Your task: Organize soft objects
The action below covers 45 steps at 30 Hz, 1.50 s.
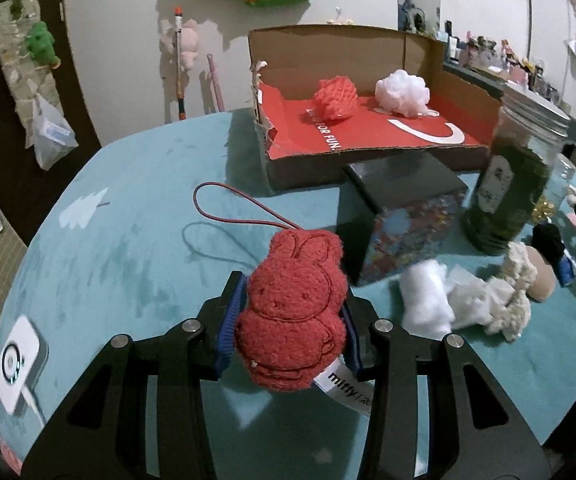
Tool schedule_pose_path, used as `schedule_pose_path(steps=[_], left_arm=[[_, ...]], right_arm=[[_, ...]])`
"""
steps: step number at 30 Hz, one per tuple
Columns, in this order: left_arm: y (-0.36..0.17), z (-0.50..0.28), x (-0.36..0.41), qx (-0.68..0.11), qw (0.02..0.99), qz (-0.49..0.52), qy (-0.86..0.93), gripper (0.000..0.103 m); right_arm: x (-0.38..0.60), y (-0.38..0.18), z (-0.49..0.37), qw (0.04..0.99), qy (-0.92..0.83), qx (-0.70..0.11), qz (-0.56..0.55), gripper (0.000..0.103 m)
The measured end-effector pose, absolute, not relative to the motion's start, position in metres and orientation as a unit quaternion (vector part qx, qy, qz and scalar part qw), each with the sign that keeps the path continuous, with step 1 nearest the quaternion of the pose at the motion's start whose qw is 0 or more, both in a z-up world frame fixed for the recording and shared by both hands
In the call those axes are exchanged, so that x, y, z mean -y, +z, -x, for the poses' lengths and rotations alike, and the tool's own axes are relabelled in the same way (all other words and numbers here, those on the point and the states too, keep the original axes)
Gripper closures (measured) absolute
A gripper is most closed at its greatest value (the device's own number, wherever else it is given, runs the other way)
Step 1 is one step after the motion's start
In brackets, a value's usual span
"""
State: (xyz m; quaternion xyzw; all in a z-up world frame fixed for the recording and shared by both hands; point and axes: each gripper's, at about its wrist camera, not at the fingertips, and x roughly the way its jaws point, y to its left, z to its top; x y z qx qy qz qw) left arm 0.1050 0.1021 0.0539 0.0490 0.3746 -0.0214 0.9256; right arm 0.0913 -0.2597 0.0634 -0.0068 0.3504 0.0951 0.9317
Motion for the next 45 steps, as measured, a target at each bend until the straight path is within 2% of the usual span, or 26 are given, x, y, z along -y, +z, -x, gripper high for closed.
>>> schedule_pose_path(steps=[18,33,45], left_arm=[[0.066,-0.166,-0.112,-0.380,0.914,-0.112,-0.089,0.063],[0.085,-0.189,-0.112,-0.366,0.913,-0.133,-0.120,0.063],[0.103,-0.209,-0.094,-0.357,0.906,-0.173,-0.148,0.063]], right_arm=[[0.259,0.073,-0.161,0.904,0.143,-0.402,0.031,0.054],[0.258,0.099,-0.181,0.899,0.186,-0.394,0.044,0.054],[0.233,0.116,-0.193,0.892,0.221,-0.378,0.114,0.054]])
